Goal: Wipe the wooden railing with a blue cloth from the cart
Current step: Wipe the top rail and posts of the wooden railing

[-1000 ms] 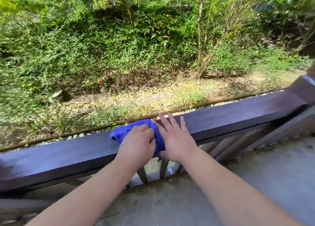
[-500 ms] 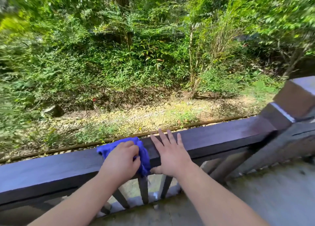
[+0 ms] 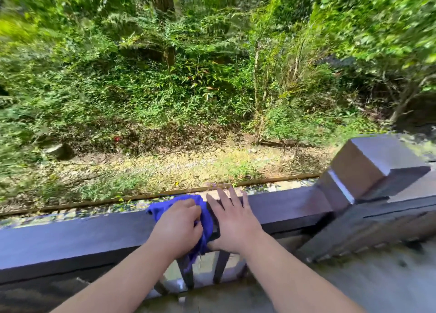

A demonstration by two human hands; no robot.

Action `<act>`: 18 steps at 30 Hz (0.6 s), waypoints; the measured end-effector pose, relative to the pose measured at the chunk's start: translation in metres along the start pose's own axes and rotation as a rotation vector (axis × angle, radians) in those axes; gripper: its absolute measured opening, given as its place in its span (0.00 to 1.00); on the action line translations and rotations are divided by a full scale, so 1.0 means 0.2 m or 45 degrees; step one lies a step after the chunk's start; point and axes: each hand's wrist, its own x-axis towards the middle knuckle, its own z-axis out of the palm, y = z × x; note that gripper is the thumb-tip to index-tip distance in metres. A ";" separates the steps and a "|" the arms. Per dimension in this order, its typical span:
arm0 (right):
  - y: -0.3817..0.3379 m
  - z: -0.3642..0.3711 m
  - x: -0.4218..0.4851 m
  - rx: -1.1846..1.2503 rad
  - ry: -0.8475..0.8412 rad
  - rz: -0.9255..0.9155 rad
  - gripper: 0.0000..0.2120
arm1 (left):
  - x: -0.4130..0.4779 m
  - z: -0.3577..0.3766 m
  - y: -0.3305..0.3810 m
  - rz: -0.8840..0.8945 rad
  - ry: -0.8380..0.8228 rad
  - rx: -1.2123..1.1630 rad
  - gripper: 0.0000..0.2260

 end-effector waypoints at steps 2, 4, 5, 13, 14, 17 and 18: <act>0.07 0.01 -0.02 0.026 -0.022 0.031 0.58 | 0.06 0.03 0.08 0.042 -0.024 -0.013 0.07; 0.13 0.02 -0.03 0.055 -0.032 0.048 0.58 | 0.10 0.07 0.13 0.058 -0.053 -0.022 0.07; 0.15 0.03 -0.03 0.057 -0.030 0.048 0.58 | 0.12 0.08 0.15 0.073 -0.066 -0.022 0.07; 0.29 0.04 -0.07 0.014 -0.013 0.137 0.59 | 0.22 0.15 0.23 0.210 -0.075 -0.025 0.07; 0.32 0.04 -0.08 0.016 -0.016 0.148 0.59 | 0.24 0.17 0.26 0.230 -0.083 -0.022 0.07; 0.41 0.02 -0.12 0.019 -0.004 0.168 0.59 | 0.29 0.21 0.35 0.255 -0.097 -0.034 0.07; 0.45 0.01 -0.14 0.021 -0.004 0.175 0.59 | 0.31 0.23 0.39 0.258 -0.095 -0.040 0.07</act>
